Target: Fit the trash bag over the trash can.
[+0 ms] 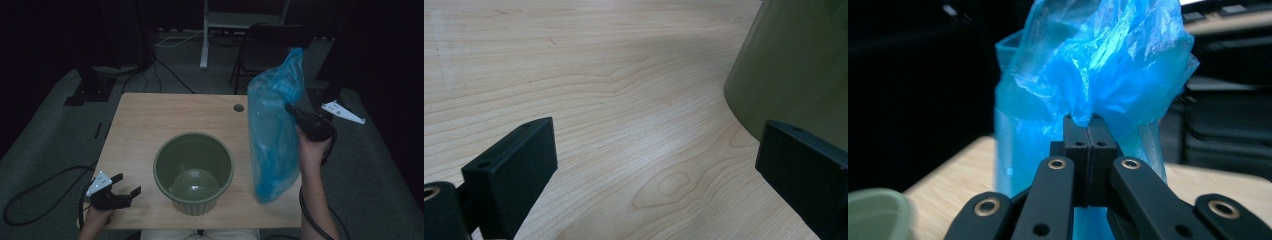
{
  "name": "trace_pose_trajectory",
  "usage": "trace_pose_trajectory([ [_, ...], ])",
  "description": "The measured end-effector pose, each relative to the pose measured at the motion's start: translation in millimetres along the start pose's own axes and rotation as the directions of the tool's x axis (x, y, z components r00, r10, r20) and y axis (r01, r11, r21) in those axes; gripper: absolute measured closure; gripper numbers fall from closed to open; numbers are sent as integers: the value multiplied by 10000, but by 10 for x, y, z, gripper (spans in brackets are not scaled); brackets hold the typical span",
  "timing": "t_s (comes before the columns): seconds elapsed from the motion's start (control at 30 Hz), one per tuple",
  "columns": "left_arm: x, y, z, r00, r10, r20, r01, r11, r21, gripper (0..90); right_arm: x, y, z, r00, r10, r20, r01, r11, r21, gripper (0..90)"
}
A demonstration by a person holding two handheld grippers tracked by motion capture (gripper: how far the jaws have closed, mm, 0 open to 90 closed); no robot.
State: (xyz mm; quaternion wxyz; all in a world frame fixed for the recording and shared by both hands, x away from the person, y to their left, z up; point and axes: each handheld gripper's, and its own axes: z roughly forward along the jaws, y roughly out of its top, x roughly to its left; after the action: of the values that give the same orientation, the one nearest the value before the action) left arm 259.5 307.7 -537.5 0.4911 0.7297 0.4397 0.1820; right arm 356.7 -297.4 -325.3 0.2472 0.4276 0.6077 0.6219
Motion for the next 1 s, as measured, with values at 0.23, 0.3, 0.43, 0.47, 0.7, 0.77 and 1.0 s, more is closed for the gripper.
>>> trace_pose_trajectory([
  [0.23,-6,1,14,10000,34,40,-35,10000,39,37,350,428,-110,9951,-485,-864,360,9894,-1407,900],
  [0.3,-8,1,17,10000,27,69,-28,10000,43,37,464,553,-121,9920,-739,-1019,548,9823,-1789,900],
  [0.43,-7,2,17,9999,40,104,-40,10000,22,37,683,818,-104,9840,-1170,-1344,817,9665,-2432,900],
  [0.47,-5,1,15,9999,41,126,-41,10000,1,37,737,889,-96,9811,-1284,-1448,877,9620,-2585,900],
  [0.7,-2,-2,14,9999,50,105,-50,10000,23,37,1177,1359,-56,9600,-1861,-2091,1012,9273,-3604,900],
  [0.77,-3,-1,10,9999,71,120,-71,10000,14,37,1318,1459,-53,9500,-2028,-2373,1004,9184,-3827,900],
  [1.0,1,-6,2,9999,75,153,-76,10000,3,37,1755,1511,55,9129,-2228,-3421,717,9124,-4030,900],
])
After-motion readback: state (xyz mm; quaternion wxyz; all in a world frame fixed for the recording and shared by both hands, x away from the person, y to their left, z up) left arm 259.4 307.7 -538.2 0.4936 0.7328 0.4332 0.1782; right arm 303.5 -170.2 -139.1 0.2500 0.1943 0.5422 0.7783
